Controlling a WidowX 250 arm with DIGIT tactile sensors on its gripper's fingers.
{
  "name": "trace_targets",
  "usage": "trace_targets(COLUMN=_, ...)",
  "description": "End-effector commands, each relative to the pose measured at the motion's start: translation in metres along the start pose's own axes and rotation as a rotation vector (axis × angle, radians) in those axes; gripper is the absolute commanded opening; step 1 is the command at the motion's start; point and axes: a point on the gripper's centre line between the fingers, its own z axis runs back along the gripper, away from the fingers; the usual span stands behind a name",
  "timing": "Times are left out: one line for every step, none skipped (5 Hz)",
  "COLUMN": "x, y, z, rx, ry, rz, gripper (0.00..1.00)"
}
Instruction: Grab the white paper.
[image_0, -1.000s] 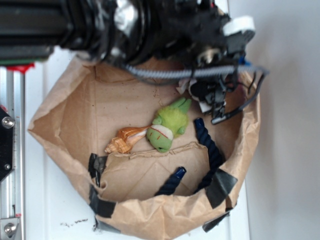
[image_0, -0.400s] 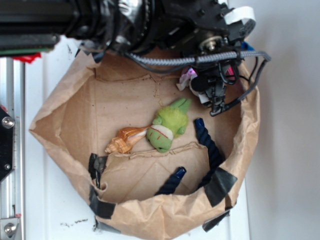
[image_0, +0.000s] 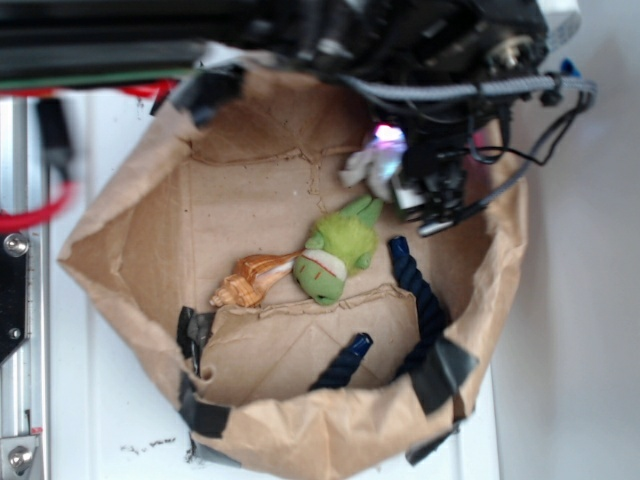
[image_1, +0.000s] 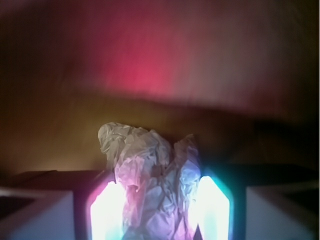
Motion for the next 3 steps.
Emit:
trace_targets(x=-0.071, y=-0.013, z=0.143, rx=-0.038, ry=-0.184, rz=-0.171, gripper=0.00)
trace_targets(x=-0.081, y=-0.016, z=0.192, rx=-0.030, ry=-0.232, rz=-0.211, gripper=0.00)
trace_targets(x=-0.084, y=-0.018, z=0.197, rx=-0.016, ry=-0.246, rz=-0.238, gripper=0.00)
